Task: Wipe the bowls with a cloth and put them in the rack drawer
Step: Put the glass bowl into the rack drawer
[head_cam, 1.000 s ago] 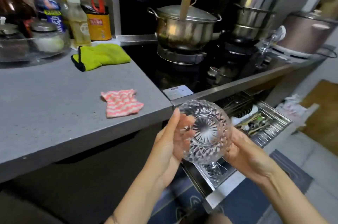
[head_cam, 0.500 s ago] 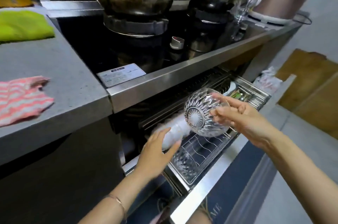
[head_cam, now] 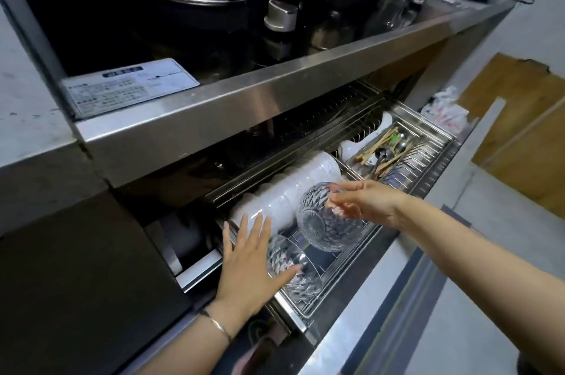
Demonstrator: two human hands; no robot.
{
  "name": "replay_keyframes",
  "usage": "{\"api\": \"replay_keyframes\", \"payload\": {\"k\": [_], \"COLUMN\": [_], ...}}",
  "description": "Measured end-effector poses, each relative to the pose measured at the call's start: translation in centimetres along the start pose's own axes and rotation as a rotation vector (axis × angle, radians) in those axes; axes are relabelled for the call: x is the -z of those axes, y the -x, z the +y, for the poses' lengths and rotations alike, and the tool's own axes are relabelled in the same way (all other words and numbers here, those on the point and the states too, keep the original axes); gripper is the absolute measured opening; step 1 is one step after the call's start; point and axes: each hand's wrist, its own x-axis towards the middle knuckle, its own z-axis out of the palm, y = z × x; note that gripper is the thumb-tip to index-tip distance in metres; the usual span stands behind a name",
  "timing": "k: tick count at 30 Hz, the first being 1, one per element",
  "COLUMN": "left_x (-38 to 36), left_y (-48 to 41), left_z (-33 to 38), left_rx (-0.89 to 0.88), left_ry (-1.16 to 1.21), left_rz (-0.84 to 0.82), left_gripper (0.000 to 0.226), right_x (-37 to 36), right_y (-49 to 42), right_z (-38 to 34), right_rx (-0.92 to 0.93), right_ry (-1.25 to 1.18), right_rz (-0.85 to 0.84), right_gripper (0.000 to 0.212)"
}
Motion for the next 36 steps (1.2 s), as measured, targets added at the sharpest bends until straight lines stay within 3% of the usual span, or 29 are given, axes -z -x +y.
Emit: {"api": "replay_keyframes", "payload": {"k": [13, 17, 22, 26, 36], "left_x": [-0.2, -0.2, 0.0, 0.1, 0.3], "left_y": [0.0, 0.0, 0.0, 0.0, 0.0], "left_z": [0.0, -0.1, -0.1, -0.1, -0.1], "left_rx": [0.015, -0.006, -0.008, -0.016, -0.012], "left_ry": [-0.046, -0.062, -0.045, -0.051, -0.035], "left_rz": [-0.002, 0.016, 0.017, 0.026, 0.004], "left_gripper": [0.092, 0.093, 0.088, 0.087, 0.087], "right_x": [-2.0, -3.0, -4.1, -4.9, -4.9], "right_y": [-4.4, -5.0, -5.5, -5.7, -5.8], "right_z": [1.2, 1.4, 1.8, 2.0, 2.7], "right_rx": [-0.199, -0.239, -0.276, -0.300, -0.277], "right_ry": [0.296, 0.368, 0.417, 0.478, 0.457], "right_rz": [-0.210, -0.239, -0.291, -0.363, -0.328], "right_gripper": [0.045, 0.036, 0.041, 0.015, 0.020]}}
